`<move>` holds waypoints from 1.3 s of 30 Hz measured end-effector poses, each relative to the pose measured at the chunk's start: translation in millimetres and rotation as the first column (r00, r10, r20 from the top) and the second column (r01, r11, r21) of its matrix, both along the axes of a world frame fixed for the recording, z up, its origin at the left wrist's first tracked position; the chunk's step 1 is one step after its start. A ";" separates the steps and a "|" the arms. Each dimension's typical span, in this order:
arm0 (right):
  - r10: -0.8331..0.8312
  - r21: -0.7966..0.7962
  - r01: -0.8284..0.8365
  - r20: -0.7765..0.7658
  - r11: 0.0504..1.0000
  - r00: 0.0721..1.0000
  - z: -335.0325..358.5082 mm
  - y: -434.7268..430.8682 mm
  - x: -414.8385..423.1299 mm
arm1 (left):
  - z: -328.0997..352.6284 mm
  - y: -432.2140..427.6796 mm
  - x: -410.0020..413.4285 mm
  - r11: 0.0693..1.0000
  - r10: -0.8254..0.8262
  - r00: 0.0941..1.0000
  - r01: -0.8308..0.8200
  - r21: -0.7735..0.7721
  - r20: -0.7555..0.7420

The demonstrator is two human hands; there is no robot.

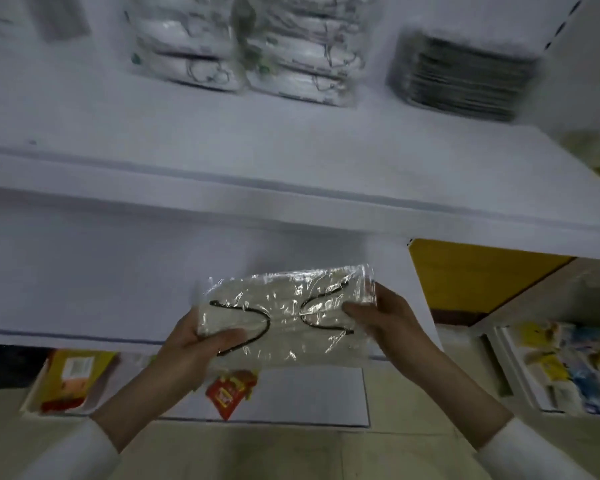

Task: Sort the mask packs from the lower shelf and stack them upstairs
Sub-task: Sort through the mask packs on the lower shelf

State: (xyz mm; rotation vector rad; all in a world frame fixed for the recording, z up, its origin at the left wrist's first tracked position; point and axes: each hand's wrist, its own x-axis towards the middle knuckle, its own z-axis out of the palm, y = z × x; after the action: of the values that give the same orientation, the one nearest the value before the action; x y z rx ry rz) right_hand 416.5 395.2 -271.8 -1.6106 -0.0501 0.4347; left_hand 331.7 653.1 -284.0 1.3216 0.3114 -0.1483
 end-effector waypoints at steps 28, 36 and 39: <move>-0.219 0.151 0.164 0.514 0.975 0.829 206.4 46.9 56.4 | 216.6 26.8 92.3 0.880 0.147 0.861 -0.339 0.334 0.487; -0.256 0.247 0.175 0.348 0.953 0.902 194.4 42.6 69.9 | 208.2 16.6 98.6 0.927 0.173 0.895 -0.289 0.240 0.411; -0.310 0.301 0.215 0.317 0.929 0.896 189.3 45.0 69.8 | 203.2 17.5 100.8 0.929 0.194 0.895 -0.299 0.219 0.401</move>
State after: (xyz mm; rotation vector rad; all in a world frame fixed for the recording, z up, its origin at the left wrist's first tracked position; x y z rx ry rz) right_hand 486.3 440.3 -82.5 -1.3930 -0.1571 -0.0841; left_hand 432.5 670.7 -80.7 1.5392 0.1762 0.3768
